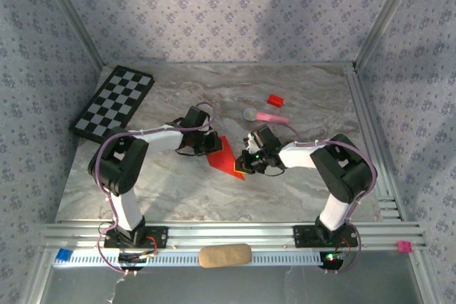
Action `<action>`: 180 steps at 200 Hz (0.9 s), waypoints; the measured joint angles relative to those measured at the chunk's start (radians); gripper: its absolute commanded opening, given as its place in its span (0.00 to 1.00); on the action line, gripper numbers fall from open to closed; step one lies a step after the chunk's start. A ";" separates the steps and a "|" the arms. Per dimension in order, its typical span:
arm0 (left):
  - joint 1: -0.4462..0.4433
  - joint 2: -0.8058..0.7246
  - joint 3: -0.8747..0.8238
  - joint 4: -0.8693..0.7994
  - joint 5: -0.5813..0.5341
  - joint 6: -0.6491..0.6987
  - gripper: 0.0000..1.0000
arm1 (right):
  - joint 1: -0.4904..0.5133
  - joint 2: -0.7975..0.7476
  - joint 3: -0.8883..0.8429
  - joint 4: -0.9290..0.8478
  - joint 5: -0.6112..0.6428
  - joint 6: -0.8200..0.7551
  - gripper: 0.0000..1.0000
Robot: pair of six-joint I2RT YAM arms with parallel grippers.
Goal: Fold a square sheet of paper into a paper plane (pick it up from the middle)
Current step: Fourth fold the wing at the center of the table.
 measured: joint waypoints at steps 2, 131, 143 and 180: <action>-0.001 -0.002 -0.001 0.003 0.001 -0.001 0.09 | 0.000 0.000 0.000 0.000 0.000 0.000 0.00; 0.012 0.029 -0.154 0.242 0.132 -0.121 0.06 | 0.005 0.003 0.002 0.001 0.007 0.003 0.00; 0.041 0.033 -0.154 0.243 0.147 -0.113 0.06 | 0.006 0.005 0.003 0.003 0.007 0.003 0.00; 0.114 0.046 -0.134 0.217 0.168 -0.089 0.06 | 0.009 0.008 0.006 0.005 0.009 0.003 0.00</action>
